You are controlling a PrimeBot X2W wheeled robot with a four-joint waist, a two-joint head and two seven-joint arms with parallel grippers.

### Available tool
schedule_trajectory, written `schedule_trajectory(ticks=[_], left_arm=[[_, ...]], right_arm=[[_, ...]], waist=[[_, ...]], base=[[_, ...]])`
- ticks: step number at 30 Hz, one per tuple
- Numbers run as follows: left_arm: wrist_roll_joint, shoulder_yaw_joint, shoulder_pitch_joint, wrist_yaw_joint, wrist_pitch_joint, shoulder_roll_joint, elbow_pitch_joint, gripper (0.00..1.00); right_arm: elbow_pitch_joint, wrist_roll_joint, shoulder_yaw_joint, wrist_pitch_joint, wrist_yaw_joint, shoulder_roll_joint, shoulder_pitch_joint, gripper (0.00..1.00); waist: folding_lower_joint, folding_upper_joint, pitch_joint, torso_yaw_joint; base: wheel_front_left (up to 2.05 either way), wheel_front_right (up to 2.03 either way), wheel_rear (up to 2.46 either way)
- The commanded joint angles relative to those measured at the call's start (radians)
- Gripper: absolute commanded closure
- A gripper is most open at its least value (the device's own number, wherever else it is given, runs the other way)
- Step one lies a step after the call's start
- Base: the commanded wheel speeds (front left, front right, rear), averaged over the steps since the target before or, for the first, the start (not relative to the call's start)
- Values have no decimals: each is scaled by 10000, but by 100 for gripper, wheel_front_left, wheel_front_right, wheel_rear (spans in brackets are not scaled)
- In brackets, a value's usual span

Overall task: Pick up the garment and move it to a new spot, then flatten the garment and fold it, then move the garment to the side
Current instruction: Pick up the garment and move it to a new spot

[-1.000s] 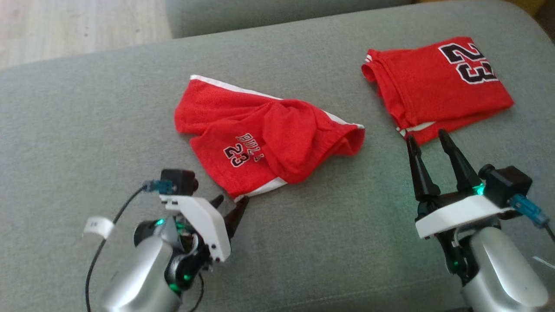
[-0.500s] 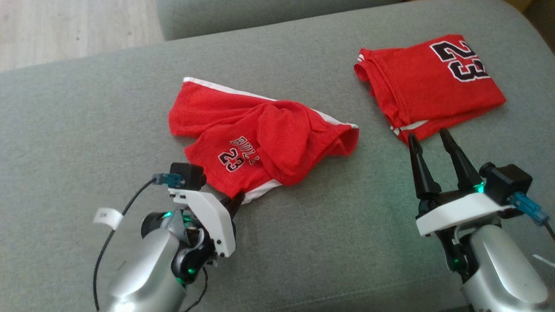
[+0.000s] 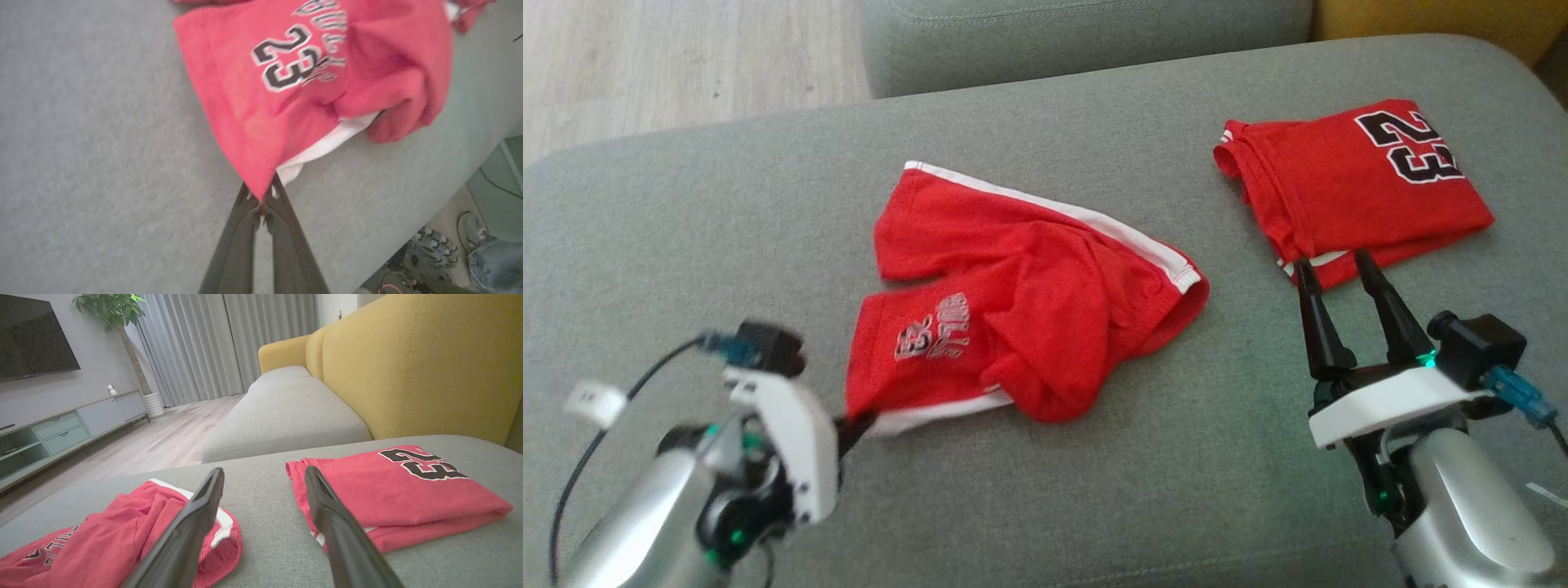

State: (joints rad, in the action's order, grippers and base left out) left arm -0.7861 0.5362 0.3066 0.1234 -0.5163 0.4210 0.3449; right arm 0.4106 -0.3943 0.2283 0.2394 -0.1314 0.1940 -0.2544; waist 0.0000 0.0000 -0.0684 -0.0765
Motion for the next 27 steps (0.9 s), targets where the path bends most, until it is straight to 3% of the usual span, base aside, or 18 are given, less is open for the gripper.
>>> schedule_trajectory(ticks=[1,5,9,10,11,12,13,18,22,27], left_arm=[[-25,-502,323,31,19,441,-318,100],[174,-640,-143,-201,330,871,-192,100],[284,-767,-453,-416,905,862,-25,100],[311,-780,-492,-424,1058,835,50,95],[327,-801,-521,-425,1232,795,134,68],[349,-823,-542,-422,1430,746,214,16],[341,-841,-566,-408,1623,670,287,0],[776,-990,-679,-680,2923,552,247,0],[1587,-1288,-1095,-1735,4397,606,-492,0],[2208,-1827,-1925,-3314,6132,196,-1875,0]], right_arm=[[-255,-29,160,145,7,-24,-123,0],[-196,-72,82,153,7,63,-99,0],[-152,-76,76,156,7,89,-45,0],[-142,-72,95,144,7,71,-37,0],[-141,-66,119,123,7,48,-29,0],[-141,-64,148,105,7,33,-30,0],[-133,-67,173,95,7,30,-33,0],[-150,-80,235,55,7,32,2,0],[-195,-97,203,44,7,80,100,0],[-253,-98,82,19,7,129,259,0]], waist=[[0,0,-1,-24],[0,0,9,-76],[0,0,43,-57],[0,0,59,-32],[0,0,78,-5],[0,0,94,20],[0,0,114,51],[0,0,221,195],[0,0,287,306],[0,0,352,507]], base=[[0,0,0],[0,0,0],[0,0,0],[0,0,0],[0,0,0],[0,0,0],[0,0,0],[0,0,0],[0,0,0],[0,0,0]])
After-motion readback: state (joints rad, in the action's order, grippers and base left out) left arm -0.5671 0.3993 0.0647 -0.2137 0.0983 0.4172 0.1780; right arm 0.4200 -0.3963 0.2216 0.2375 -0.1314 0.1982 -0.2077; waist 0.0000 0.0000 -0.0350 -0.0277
